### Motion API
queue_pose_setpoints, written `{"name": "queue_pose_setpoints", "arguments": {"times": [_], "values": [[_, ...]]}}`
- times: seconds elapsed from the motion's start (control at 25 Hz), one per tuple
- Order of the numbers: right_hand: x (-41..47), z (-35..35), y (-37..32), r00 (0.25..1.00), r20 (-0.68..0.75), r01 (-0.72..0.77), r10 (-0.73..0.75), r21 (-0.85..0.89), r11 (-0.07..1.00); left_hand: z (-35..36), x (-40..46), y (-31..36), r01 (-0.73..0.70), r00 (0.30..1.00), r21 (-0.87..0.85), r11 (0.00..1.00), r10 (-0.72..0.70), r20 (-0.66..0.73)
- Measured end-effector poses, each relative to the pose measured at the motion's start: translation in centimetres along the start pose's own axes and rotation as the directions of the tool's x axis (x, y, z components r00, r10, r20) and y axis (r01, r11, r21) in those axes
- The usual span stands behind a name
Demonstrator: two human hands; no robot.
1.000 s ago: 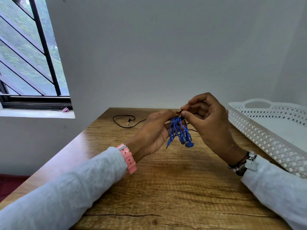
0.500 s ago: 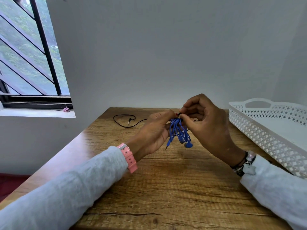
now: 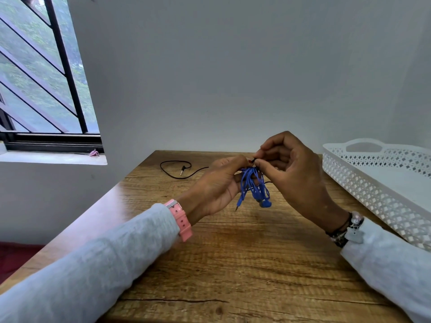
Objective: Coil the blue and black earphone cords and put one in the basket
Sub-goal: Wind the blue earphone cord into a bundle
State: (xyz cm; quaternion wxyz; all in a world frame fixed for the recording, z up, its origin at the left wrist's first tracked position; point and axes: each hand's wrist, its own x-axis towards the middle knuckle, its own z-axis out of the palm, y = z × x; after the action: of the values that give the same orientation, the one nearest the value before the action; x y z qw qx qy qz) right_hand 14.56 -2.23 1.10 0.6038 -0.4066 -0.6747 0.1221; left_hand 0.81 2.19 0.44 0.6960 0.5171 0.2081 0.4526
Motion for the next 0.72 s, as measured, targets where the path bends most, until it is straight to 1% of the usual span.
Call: {"name": "queue_pose_setpoints", "arguments": {"times": [0.12,0.28,0.48,0.6,0.72], "values": [[-0.02,-0.05,0.11,1.0,0.017,-0.017,0.017,-0.003,1.0,-0.13,0.1,0.2,0.029,1.0,0.022,0.999,-0.03,0.01],[-0.12,-0.04,0.17,0.999,0.054,-0.003,0.005,-0.037,0.999,-0.37,0.07,0.38,0.082,0.996,0.049,0.995,-0.083,0.019],[0.01,-0.2,-0.14,0.998,0.057,0.032,-0.027,-0.09,0.995,-0.15,0.07,0.32,0.077,0.997,-0.003,0.997,-0.077,0.023],[0.0,-0.24,-0.1,0.996,0.044,0.077,-0.071,-0.161,0.984,0.12,0.17,0.12,0.069,0.998,-0.028,0.997,-0.069,0.004],[-0.05,-0.22,-0.05,0.992,0.063,0.122,-0.11,-0.247,0.961,0.06,0.21,-0.04,0.074,0.997,-0.05,0.996,-0.073,0.014]]}}
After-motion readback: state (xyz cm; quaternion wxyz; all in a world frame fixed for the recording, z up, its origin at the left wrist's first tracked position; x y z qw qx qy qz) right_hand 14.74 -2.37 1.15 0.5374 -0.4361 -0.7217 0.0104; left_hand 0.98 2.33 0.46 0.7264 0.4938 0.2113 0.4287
